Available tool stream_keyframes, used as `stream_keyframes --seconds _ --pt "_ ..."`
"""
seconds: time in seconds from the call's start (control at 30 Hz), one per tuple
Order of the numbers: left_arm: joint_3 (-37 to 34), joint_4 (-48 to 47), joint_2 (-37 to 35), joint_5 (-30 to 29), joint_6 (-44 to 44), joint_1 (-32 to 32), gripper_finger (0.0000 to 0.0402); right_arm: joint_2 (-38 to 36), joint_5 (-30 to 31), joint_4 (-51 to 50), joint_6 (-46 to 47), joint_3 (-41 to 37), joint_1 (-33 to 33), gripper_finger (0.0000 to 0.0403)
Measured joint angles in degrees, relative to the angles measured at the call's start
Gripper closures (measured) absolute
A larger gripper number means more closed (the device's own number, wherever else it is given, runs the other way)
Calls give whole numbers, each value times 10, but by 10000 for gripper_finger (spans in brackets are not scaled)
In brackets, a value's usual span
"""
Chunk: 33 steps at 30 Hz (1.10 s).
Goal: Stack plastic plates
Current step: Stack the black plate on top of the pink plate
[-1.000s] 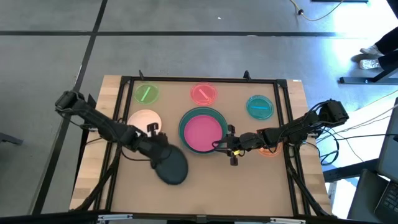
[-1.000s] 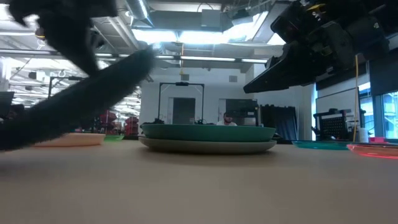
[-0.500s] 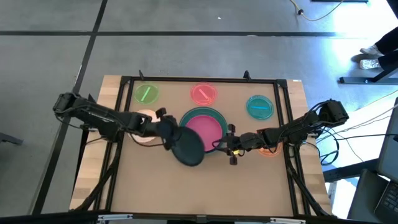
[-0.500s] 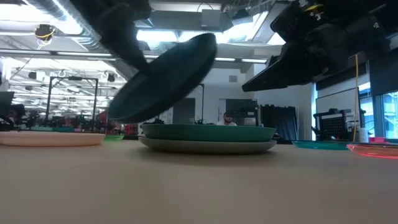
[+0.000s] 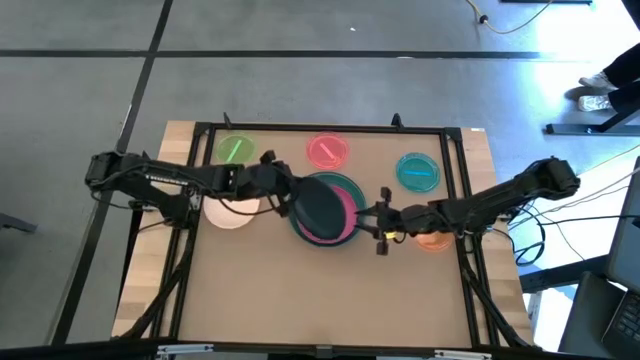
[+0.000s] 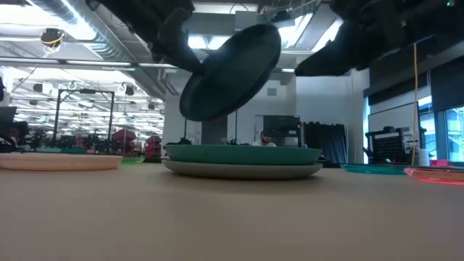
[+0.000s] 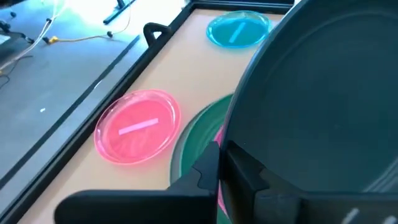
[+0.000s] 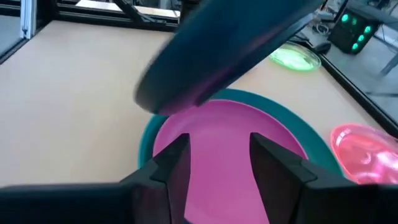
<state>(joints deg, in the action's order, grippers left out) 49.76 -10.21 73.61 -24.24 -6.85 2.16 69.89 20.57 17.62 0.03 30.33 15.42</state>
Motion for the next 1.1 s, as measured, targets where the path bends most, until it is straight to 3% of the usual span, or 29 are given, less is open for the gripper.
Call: stream_keyframes --seconds 0.17,0.4,0.7,1.1 --pt "0 16 29 52 10 29 394 -44 0 -55 36 0 0 246" --pt "0 38 83 92 10 54 393 -36 0 -71 45 0 0 246" --pt "0 40 118 122 4 74 392 -33 9 -72 46 0 -1 246" --pt "0 49 142 111 12 74 381 -33 14 -72 46 0 -1 246"
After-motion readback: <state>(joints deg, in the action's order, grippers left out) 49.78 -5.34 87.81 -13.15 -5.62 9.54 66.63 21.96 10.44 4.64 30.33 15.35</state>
